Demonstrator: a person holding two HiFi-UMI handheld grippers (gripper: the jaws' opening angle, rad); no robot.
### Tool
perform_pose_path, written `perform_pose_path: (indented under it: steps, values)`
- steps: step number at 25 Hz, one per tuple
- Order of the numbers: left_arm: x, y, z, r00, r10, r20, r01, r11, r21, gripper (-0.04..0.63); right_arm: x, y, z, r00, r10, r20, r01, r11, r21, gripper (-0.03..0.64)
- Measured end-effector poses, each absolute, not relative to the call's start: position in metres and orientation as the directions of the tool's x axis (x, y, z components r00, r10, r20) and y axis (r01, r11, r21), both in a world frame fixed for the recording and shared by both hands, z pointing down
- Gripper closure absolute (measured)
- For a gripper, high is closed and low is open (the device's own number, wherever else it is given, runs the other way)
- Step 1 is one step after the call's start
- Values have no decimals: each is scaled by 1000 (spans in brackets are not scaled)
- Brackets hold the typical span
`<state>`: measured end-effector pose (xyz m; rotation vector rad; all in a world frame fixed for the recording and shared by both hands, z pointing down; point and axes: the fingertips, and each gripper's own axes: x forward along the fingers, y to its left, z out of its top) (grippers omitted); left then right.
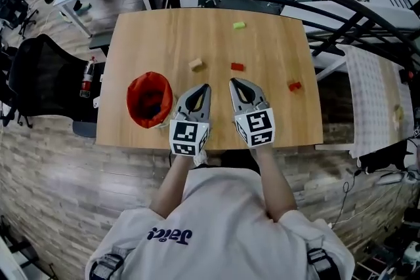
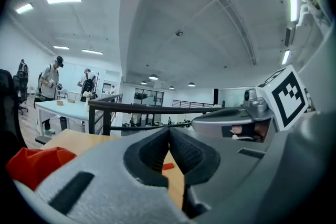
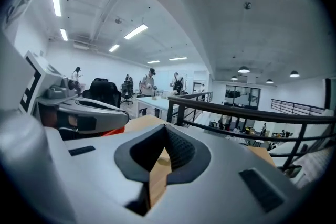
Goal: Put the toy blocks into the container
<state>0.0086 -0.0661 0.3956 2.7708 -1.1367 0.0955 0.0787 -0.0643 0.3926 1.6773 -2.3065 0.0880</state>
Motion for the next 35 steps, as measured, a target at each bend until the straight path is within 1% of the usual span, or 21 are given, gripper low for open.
perform_pose_path:
  steps: [3, 7, 11, 15, 18, 19, 21, 23, 24, 27, 29, 35]
  values:
    - [7, -74, 414, 706, -690, 158, -707, -697, 120, 581, 64, -85, 421, -365, -862, 351, -890, 435, 141, 606]
    - [8, -90, 444, 677, -708, 202, -735, -666, 128, 581, 46, -116, 468, -488, -743, 458, -789, 600, 132, 606]
    - [7, -118, 476, 611, -753, 244, -791, -592, 154, 581, 43, -156, 515, -557, -639, 530, -714, 695, 87, 604]
    - [5, -143, 510, 563, -777, 281, -826, -533, 181, 581, 46, -195, 564, -580, -556, 595, -653, 754, 67, 604]
    - [3, -158, 538, 536, -785, 310, -844, -500, 194, 581, 50, -225, 602, -575, -535, 619, -674, 739, 13, 598]
    - [1, -161, 547, 525, -789, 320, -851, -487, 196, 581, 51, -233, 615, -571, -530, 627, -691, 723, -19, 577]
    - [-3, -167, 562, 503, -796, 337, -864, -460, 203, 581, 52, -245, 641, -565, -520, 641, -723, 686, -81, 417]
    - [-6, -170, 574, 488, -799, 352, -873, -441, 209, 581, 53, -257, 661, -549, -533, 644, -758, 643, -113, 411]
    - [-8, -170, 581, 484, -797, 361, -875, -436, 209, 581, 53, -262, 669, -541, -548, 638, -774, 622, -122, 397]
    - [-13, -164, 596, 474, -788, 394, -881, -428, 204, 581, 47, -272, 681, -533, -612, 585, -813, 562, -153, 351]
    - [-16, -160, 601, 466, -787, 403, -885, -419, 204, 581, 42, -275, 686, -516, -644, 565, -832, 534, -151, 337]
    - [-13, -152, 614, 493, -771, 403, -870, -451, 200, 581, 21, -281, 705, -445, -645, 621, -861, 498, -100, 318]
